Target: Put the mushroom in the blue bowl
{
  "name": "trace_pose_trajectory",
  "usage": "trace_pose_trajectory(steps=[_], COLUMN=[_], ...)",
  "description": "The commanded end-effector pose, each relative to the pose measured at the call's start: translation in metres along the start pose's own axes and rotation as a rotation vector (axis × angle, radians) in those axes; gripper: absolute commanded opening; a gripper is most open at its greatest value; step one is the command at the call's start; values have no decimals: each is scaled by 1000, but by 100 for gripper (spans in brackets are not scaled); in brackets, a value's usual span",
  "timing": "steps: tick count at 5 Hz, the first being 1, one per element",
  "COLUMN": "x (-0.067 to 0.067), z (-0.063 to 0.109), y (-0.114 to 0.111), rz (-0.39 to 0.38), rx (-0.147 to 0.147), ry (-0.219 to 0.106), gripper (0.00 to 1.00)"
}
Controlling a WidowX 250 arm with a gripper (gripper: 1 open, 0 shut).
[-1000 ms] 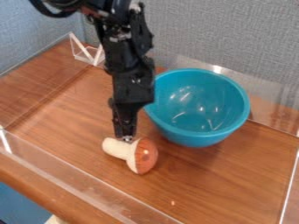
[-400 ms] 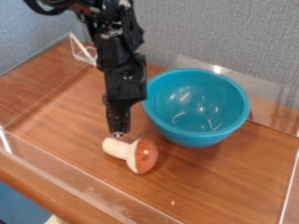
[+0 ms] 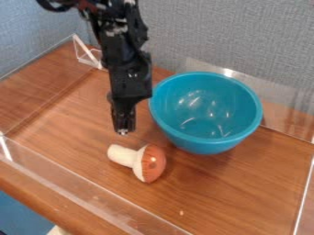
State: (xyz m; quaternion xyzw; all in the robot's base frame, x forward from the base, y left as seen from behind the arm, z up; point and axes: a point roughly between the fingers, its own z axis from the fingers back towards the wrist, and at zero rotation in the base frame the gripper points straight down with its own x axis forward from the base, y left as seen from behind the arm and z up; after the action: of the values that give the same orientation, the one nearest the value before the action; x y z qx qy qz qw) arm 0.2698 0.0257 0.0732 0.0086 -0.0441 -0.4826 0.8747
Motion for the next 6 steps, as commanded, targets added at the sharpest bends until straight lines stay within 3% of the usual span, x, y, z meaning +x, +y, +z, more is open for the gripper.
trace_pose_trajectory(steps=[1,2,3,5,6], x=[4,14,23,41,40], z=[23,29,37,16,24], y=[17,7,-6,-31,-32], rz=[5,-22,-53,-76,-63], rx=[53,50,50,49,46], ry=[-21,-12,-9,7,17], gripper=[0,100,100,100,100])
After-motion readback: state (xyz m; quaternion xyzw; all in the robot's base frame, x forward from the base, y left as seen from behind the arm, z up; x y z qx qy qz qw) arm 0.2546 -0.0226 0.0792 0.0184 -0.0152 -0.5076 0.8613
